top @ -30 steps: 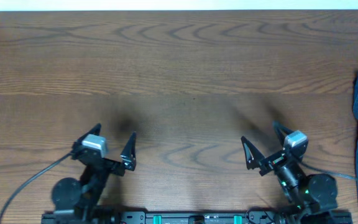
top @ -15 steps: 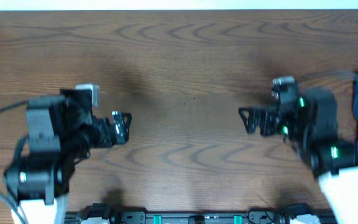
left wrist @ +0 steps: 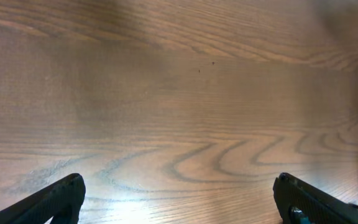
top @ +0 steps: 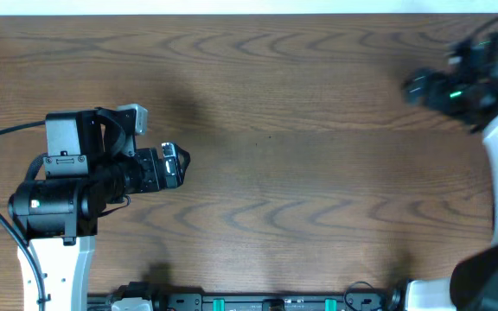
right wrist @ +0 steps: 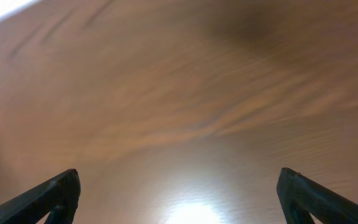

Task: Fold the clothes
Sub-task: 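Reach the right gripper to the blue shorts at the table's right edge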

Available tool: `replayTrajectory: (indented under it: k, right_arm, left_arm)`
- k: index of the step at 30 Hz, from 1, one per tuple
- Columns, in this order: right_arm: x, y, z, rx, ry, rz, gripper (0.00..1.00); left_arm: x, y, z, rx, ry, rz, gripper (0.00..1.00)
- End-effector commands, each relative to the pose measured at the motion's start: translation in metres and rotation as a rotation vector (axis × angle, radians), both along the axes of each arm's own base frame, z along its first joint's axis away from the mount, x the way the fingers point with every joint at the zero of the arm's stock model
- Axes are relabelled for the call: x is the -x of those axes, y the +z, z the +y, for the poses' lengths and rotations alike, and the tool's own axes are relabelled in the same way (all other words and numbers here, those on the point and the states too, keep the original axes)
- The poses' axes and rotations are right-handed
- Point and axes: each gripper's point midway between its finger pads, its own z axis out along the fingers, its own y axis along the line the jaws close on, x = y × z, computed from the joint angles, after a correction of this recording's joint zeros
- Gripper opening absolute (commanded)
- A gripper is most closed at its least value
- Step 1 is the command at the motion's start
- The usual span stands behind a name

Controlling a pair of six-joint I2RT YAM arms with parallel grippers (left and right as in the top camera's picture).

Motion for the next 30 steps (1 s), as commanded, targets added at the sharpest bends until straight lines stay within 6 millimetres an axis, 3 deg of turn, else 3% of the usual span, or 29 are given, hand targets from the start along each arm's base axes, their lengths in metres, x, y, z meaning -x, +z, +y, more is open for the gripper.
replayTrajectory:
  k: [1,4,6,16,21,25,30]
  right_arm:
    - [-0.017,0.008,-0.061,0.025,-0.152,-0.054,0.99]
    - [-0.027,0.006,-0.109,0.084,-0.240,-0.109,0.98]
    - [-0.020,-0.006,-0.142,0.144,-0.325,-0.077,0.97]
    - [0.007,-0.092,-0.232,0.278,-0.483,0.122,0.93]
    - [0.021,-0.117,-0.262,0.403,-0.501,0.217,0.93]
    - [0.030,-0.141,-0.273,0.400,-0.517,0.265,0.91]
    - [0.033,-0.161,-0.274,0.386,-0.514,0.301,0.74]
  left_arm:
    - [0.001,0.008,-0.003,0.006,-0.021,-0.021,0.98]
    - [0.001,0.008,-0.003,0.006,-0.021,-0.020,0.98]
    - [0.002,0.007,-0.003,0.006,-0.021,-0.015,0.98]
    - [0.001,0.007,-0.003,0.005,-0.021,-0.016,0.98]
    - [0.002,0.007,-0.003,0.006,-0.021,-0.012,0.98]
    - [0.002,0.007,-0.003,0.006,-0.021,-0.012,0.98]
    - [0.002,0.007,-0.003,0.006,-0.021,-0.011,0.98]
